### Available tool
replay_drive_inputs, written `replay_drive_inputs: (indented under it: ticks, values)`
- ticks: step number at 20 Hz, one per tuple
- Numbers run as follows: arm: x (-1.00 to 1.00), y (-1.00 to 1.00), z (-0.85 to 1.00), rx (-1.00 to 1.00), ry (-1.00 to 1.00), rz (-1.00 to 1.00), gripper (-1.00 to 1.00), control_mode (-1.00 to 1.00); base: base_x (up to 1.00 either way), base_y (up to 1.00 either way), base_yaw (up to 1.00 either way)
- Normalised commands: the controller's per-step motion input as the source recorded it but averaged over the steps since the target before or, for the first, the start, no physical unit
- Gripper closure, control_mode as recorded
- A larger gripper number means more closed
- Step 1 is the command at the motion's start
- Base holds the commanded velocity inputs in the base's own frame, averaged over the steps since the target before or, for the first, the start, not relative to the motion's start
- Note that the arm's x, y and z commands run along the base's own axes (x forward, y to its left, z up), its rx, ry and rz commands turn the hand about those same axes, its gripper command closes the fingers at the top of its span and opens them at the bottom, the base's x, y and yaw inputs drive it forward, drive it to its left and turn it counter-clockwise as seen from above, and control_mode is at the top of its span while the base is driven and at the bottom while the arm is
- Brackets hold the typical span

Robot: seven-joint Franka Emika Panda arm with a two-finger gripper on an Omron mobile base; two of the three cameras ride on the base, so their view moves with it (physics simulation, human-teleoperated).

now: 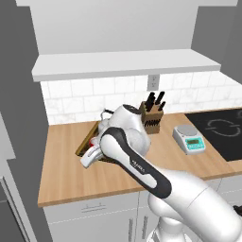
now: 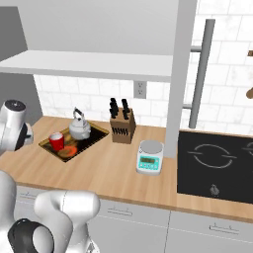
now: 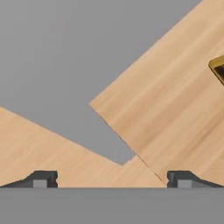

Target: Pick the kettle from the counter and place it on the tray. Then pick the mug from the cabinet and place it on the tray. Then close the cabinet doors.

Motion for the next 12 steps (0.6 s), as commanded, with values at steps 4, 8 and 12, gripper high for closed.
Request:
replay_drive_inputs:
  ticks: [4, 8, 12]
  values:
    - [-0.01, 0.00, 0.00, 0.00, -0.10, 0.00, -1.00, -1.00, 0.00, 0.00, 0.00]
    - [0.00, 0.00, 0.00, 0.00, -0.11, -0.03, -1.00, -1.00, 0.00, 0.00, 0.00]
    - [0.00, 0.00, 0.00, 0.00, -0.09, -0.04, -1.00, -1.00, 0.00, 0.00, 0.00]
